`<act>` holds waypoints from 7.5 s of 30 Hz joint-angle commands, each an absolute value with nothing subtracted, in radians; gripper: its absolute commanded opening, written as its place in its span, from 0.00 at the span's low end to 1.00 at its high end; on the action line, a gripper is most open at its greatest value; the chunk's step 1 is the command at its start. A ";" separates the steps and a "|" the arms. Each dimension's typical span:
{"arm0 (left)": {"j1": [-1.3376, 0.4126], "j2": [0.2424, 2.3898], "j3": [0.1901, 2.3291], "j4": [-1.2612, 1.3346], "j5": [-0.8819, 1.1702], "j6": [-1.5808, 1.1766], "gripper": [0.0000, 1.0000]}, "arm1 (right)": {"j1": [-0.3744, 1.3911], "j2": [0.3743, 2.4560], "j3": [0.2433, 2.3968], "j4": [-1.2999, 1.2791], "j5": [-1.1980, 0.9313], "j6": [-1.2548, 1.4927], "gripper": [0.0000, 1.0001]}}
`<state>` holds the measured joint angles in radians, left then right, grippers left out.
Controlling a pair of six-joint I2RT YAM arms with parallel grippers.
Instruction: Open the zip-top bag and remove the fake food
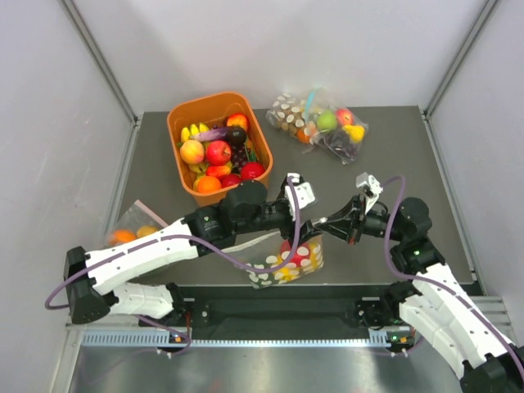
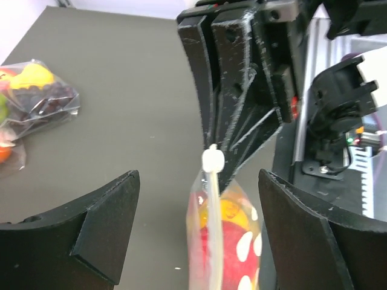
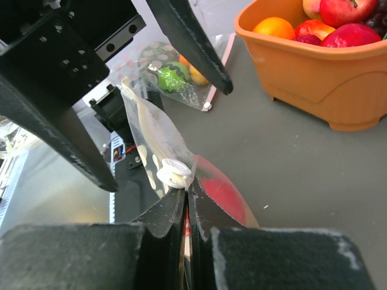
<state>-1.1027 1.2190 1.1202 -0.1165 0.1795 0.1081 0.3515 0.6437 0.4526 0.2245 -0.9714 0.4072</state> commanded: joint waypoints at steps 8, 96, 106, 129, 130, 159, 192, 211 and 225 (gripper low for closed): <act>-1.112 1.246 1.167 -0.029 0.115 0.195 0.84 | 0.367 0.609 0.505 0.181 -0.995 0.393 0.00; -1.072 0.917 0.933 -0.370 0.009 0.114 0.00 | 0.078 0.820 0.802 -0.055 -0.690 0.224 0.00; -1.072 0.881 0.907 -0.384 0.009 0.092 0.00 | 0.052 0.968 0.897 -0.008 -0.718 0.219 0.00; -1.074 1.200 0.864 0.167 -0.093 -0.150 0.00 | 0.075 0.781 0.902 -0.412 -0.365 0.337 0.67; -1.075 1.201 0.864 0.178 -0.101 -0.153 0.00 | 0.080 0.772 0.903 -0.454 -0.354 0.339 0.66; -1.210 1.210 0.801 0.275 -0.164 -0.163 0.00 | 0.282 0.788 0.790 -0.336 -0.222 0.474 0.64; -1.269 1.255 0.815 0.249 -0.239 -0.141 0.00 | 0.282 0.738 0.821 -0.327 -0.207 0.497 0.64; -1.285 1.253 0.815 0.252 -0.262 -0.135 0.00 | 0.282 0.801 0.762 -0.288 -0.186 0.486 0.65; -1.285 1.269 0.822 0.245 -0.281 -0.140 0.00 | 0.281 0.727 0.742 -0.324 -0.164 0.482 0.65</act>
<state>-1.2800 1.2594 0.8017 0.2096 -0.2581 -0.1398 0.2726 0.7525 0.7376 -0.3298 -0.1780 0.4908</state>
